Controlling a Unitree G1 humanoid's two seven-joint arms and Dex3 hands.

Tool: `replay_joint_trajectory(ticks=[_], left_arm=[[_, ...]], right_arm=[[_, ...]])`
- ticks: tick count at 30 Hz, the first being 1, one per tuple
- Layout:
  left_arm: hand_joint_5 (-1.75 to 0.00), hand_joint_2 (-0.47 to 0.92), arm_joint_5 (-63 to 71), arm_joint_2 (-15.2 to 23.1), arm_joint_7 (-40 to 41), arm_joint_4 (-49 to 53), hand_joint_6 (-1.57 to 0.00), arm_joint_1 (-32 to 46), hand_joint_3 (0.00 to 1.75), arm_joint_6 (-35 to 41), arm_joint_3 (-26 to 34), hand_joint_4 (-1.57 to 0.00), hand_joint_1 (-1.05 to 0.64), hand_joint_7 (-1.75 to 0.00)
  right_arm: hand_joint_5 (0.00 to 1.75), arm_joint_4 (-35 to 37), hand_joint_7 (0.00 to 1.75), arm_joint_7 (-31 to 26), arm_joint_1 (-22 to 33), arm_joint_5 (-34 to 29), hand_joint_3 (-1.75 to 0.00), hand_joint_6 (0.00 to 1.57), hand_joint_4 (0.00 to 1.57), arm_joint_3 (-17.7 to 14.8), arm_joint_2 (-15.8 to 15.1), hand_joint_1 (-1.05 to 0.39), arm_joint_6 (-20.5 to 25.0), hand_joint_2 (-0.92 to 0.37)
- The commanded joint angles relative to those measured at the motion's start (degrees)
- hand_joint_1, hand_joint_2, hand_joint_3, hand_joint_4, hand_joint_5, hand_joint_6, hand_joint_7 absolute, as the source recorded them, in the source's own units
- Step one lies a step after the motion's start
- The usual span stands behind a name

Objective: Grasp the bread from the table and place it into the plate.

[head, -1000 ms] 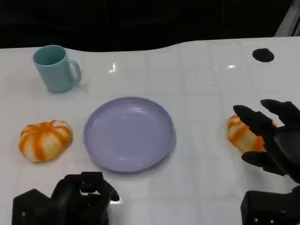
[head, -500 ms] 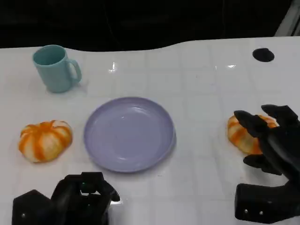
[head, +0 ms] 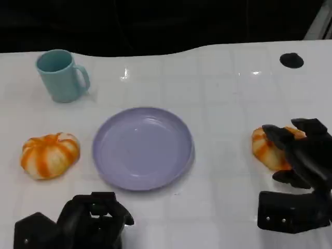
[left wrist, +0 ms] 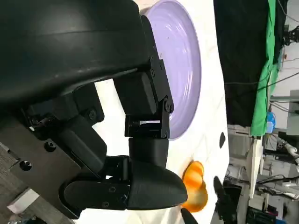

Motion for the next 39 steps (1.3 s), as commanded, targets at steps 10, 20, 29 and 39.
replay_joint_trajectory(ticks=[10, 20, 29, 39], left_arm=[[-1.25, 0.48, 0.14, 0.62, 0.76, -1.33, -1.39, 1.16, 0.83, 0.58, 0.21, -1.57, -1.05, -0.84], [-1.25, 0.49, 0.2, 0.45, 0.37, -0.99, -1.37, 1.32, 0.83, -0.69, 0.11, -1.57, -1.05, -0.84], [-1.26, 0.48, 0.24, 0.36, 0.73, -1.46, -1.39, 1.32, 0.82, 0.25, 0.08, -1.57, -1.05, -0.85], [-1.26, 0.48, -0.08, 0.57, 0.17, -1.29, -1.38, 1.19, 0.81, 0.56, 0.39, -1.57, -1.05, -0.85]], right_arm=[[0.29, 18.77, 0.02, -5.66, -9.54, 2.94, -0.01, 0.33, 0.22, 4.63, 1.93, -0.57, -1.46, -0.91], [1.67, 31.58, 0.82, -18.7, -13.54, 6.99, -0.18, 0.98, 0.88, 6.38, 3.55, -0.16, -12.6, -0.87], [1.75, 33.98, 1.74, -27.41, -14.11, 7.13, -0.88, 0.68, 0.89, 8.26, 3.5, -0.16, -15.33, -0.45], [1.75, 31.7, 1.75, -36.56, -12.68, 6.6, -1.07, 0.72, 0.96, 10.03, 2.27, -0.14, -20.74, -0.34]])
